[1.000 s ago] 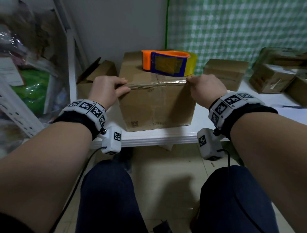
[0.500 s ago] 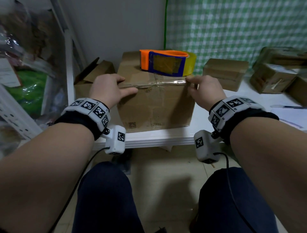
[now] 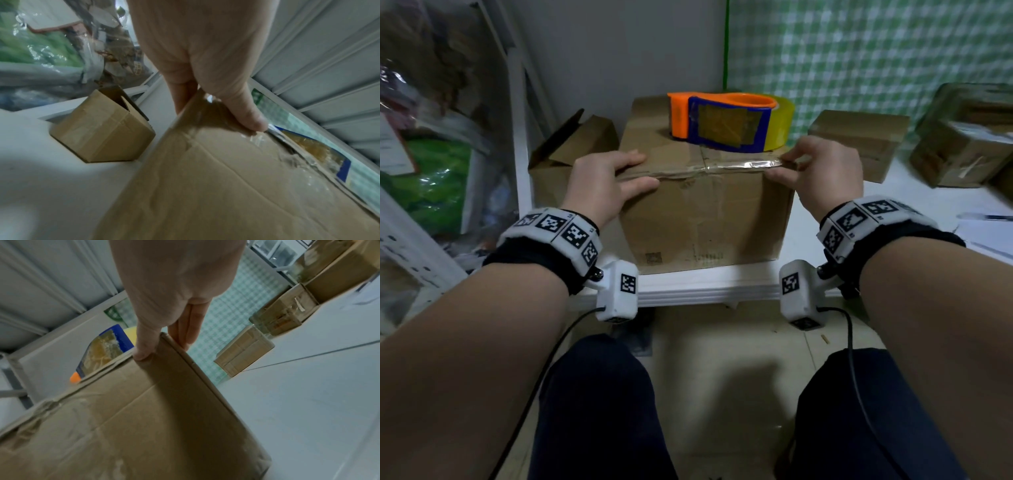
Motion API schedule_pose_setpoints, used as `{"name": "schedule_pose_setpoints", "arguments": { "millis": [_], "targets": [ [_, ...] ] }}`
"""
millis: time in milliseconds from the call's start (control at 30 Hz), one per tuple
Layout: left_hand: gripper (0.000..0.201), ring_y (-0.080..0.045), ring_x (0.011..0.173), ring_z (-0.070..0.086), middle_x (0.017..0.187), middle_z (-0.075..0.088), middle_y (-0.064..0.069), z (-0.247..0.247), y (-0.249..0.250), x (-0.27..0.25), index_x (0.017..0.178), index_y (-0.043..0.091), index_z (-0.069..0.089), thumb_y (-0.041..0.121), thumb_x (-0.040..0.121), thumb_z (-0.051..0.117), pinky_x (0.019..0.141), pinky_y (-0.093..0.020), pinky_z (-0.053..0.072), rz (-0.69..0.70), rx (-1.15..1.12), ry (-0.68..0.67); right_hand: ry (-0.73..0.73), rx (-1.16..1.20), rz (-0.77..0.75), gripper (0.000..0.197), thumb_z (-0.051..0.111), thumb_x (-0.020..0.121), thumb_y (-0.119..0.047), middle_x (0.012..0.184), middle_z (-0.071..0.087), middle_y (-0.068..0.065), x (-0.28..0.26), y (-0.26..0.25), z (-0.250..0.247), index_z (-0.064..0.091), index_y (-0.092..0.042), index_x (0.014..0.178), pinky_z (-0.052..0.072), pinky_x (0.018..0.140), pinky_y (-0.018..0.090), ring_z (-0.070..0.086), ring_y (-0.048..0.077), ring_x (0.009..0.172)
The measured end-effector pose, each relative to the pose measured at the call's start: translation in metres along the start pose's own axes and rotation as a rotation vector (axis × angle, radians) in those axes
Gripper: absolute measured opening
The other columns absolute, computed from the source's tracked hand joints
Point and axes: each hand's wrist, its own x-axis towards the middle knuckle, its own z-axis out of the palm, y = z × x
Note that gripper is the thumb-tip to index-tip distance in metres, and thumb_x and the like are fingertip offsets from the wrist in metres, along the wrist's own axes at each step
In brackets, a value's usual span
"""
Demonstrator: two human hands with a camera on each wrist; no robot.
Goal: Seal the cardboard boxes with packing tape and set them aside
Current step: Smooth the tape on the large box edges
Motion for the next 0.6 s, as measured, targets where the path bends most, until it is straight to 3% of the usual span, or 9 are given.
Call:
{"name": "schedule_pose_setpoints", "arguments": {
  "millis": [67, 200, 367, 500, 567, 600],
  "targets": [
    [0.053, -0.006, 0.119, 0.049, 0.132, 0.058, 0.0, -0.004, -0.003, 0.002, 0.124, 0.017, 0.062, 0.033, 0.076, 0.075, 0.105, -0.023, 0.036, 0.024, -0.001, -0.042, 0.003, 0.023, -0.006, 0.035, 0.079, 0.069, -0.047, 0.087, 0.07, 0.003, 0.001, 0.004, 0.002, 0.07, -0.023, 0.092, 0.05, 0.076, 0.033, 0.064, 0.021, 0.085],
    [0.051, 0.002, 0.115, 0.044, 0.134, 0.056, -0.001, -0.009, -0.006, 0.005, 0.126, 0.014, 0.06, 0.029, 0.079, 0.073, 0.104, -0.011, 0.026, 0.06, 0.024, -0.101, -0.022, 0.063, -0.02, 0.027, 0.078, 0.074, -0.041, 0.079, 0.063, -0.002, 0.0, 0.006, 0.001, 0.069, -0.022, 0.092, 0.047, 0.075, 0.029, 0.061, 0.018, 0.08],
    [0.05, -0.005, 0.125, 0.044, 0.139, 0.051, 0.001, -0.017, -0.006, 0.006, 0.13, 0.017, 0.057, 0.026, 0.082, 0.07, 0.109, -0.018, 0.027, 0.057, 0.022, -0.18, -0.087, 0.125, -0.003, 0.012, 0.071, 0.084, -0.027, 0.091, 0.068, 0.002, -0.004, 0.006, -0.002, 0.067, -0.026, 0.095, 0.052, 0.077, 0.032, 0.062, 0.019, 0.085],
    [0.052, -0.012, 0.138, 0.032, 0.149, 0.037, -0.005, -0.025, -0.005, 0.007, 0.135, 0.025, 0.05, 0.027, 0.086, 0.065, 0.109, -0.019, 0.019, 0.017, 0.086, -0.295, -0.183, -0.001, -0.004, 0.032, 0.054, 0.083, -0.004, 0.096, 0.067, 0.004, 0.001, -0.003, -0.013, 0.066, -0.027, 0.102, 0.05, 0.075, 0.031, 0.061, 0.023, 0.09],
    [0.053, -0.014, 0.14, 0.029, 0.15, 0.034, -0.012, -0.029, -0.003, 0.008, 0.137, 0.03, 0.048, 0.026, 0.087, 0.065, 0.111, -0.025, 0.019, -0.022, 0.091, -0.346, -0.161, -0.056, 0.012, 0.032, 0.052, 0.083, -0.007, 0.097, 0.068, 0.003, 0.004, -0.01, -0.017, 0.065, -0.027, 0.105, 0.048, 0.074, 0.029, 0.062, 0.023, 0.091],
    [0.053, -0.013, 0.133, 0.038, 0.146, 0.041, -0.01, -0.03, -0.003, 0.009, 0.136, 0.031, 0.048, 0.026, 0.086, 0.066, 0.108, -0.025, 0.026, -0.038, 0.072, -0.361, -0.119, -0.082, 0.014, 0.03, 0.054, 0.084, -0.012, 0.102, 0.068, 0.002, 0.005, -0.015, -0.019, 0.063, -0.026, 0.109, 0.048, 0.075, 0.028, 0.062, 0.022, 0.093]
  ]
}}
